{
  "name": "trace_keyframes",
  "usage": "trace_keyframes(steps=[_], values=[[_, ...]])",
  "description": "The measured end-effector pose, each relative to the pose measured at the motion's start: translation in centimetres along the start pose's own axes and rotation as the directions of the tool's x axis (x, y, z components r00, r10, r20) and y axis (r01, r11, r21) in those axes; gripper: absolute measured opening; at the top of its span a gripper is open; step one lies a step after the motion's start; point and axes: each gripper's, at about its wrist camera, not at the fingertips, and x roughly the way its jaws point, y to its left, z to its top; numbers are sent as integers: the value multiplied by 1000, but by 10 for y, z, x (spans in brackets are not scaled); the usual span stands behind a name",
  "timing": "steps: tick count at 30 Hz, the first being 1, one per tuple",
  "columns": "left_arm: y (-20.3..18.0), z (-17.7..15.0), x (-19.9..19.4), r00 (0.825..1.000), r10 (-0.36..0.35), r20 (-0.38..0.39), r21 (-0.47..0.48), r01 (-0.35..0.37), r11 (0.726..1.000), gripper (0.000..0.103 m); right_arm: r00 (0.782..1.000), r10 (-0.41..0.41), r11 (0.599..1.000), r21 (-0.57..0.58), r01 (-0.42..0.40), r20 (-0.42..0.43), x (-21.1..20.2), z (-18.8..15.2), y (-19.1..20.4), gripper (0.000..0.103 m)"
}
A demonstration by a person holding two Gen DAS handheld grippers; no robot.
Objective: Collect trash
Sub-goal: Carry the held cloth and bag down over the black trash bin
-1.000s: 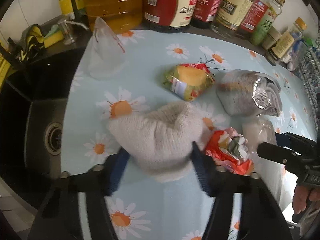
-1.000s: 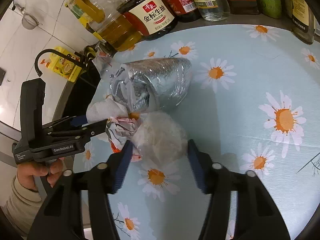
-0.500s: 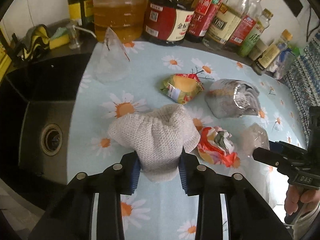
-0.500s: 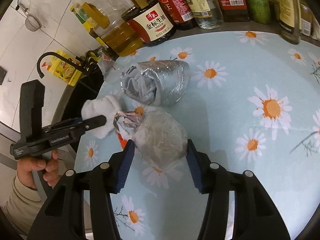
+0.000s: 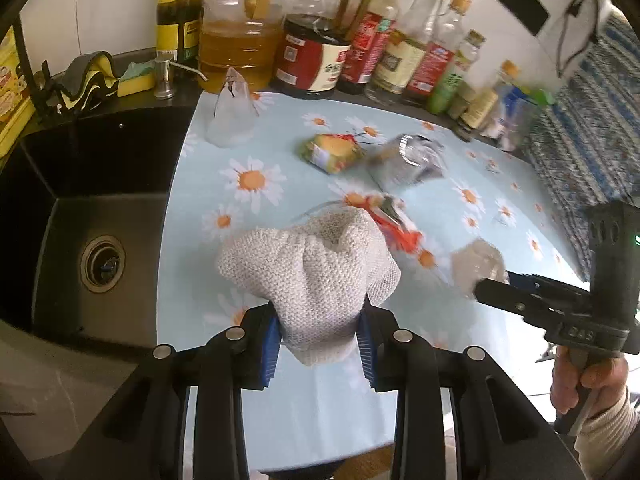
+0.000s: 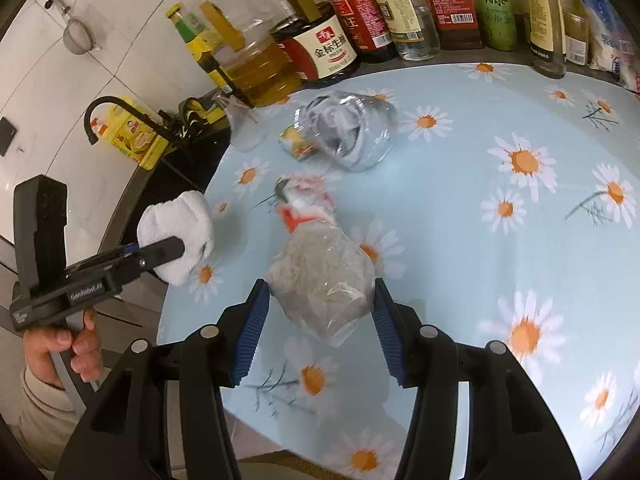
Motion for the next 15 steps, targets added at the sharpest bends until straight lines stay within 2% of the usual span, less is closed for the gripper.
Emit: trace_keyframes(steps=[3, 15], values=[[-3, -17, -11, 1000, -23, 5, 10, 22, 1000, 31, 1000, -8, 1000, -1, 8, 5, -4, -14, 12, 53], [-3, -88, -32, 992, -114, -54, 47, 117, 992, 31, 999, -36, 999, 15, 36, -1, -12, -79, 57, 53]])
